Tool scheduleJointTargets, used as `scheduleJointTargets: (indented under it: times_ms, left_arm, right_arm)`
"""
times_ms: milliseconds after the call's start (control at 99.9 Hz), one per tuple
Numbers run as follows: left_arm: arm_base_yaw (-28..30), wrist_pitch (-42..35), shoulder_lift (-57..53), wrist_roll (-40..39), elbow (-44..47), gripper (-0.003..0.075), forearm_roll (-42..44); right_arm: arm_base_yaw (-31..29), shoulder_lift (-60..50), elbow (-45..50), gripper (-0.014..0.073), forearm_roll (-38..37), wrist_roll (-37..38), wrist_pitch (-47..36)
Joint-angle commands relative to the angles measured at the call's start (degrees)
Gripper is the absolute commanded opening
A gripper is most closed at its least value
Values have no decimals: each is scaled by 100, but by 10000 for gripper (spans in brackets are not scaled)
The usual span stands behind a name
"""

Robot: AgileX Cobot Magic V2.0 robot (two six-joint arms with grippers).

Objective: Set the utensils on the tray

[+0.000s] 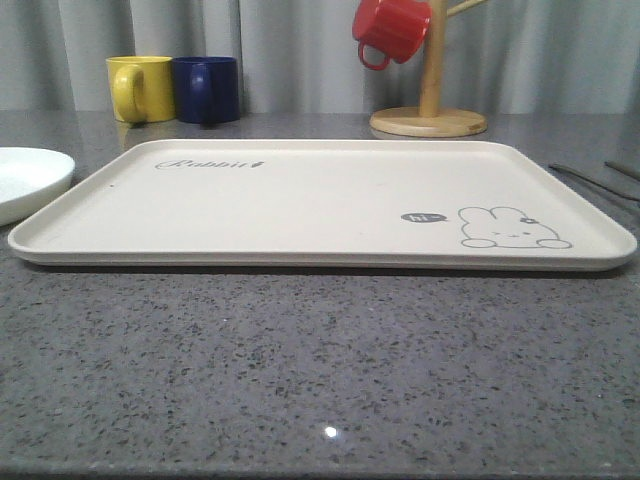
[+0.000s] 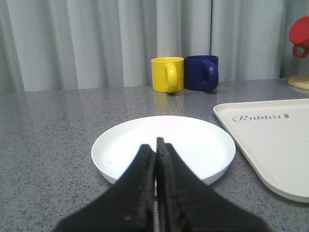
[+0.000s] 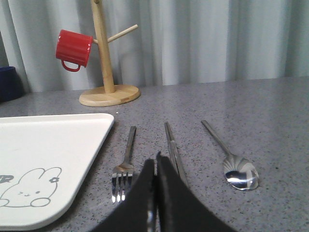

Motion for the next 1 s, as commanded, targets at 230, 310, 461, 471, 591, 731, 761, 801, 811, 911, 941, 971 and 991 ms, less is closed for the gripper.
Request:
scheduleJointTargets:
  times_ms: [230,310,461,471,591,731,761,801,811,911,941,971,991]
  left_arm:
    - [13,-490,-202,-63,240,-18,-2]
    - [13,-490,-202,-63,240,-18,-2]
    - [13,-445,-192,-63,65,-18,-147]
    - [13,-447,-192,-63,50,-18,-184]
    - [13,-47,-110,-63,-407,-18,-472]
    - [13,714,246,-63,-1265,-18,-485]
    - [13,855,377,-63,-1498,-18,-474]
    - [13,1064,525,-63,-1740,-18,-474]
    - [13,1097,590,-63,-1836,-18,-474]
    - [13,1590,1098,-53,-2521,-18,-474]
    - [13,1778,1262,-53,-2721,-18,-474]
    - [13,1935,1478,-53,-2969,-18,-474]
    - [13,2054,1566,-53,-3068,-18,-474]
  right_arm:
    - [-34,-127,-105,-68,-17,-44,-466]
    - [-34,-127,-105,-68,-17,-44,-466]
    - [-34,-127,-105,-68,-17,-44,-466]
    - [-34,-127,-105,-68,-17,-44,-466]
    - [-34,-127,-105,-68,-17,-44,-466]
    - [-34,-127,-105,-68,-17,-44,-466]
    - [-34,-127,-105,-68,-17,-44,-466]
    - [-34,-127,-105,-68,-17,-44,-466]
    - [-34,-127,-105,-68,-17,-44,-466]
    - [-34,-127,-105,-68,-17,-44,-466]
    - [-34,-127,-105,-68,-17,-44,-466]
    - [-34,-127,-105,-68,-17,-44,-466]
    - [-34,-127,-105,-68,-17,-44,-466]
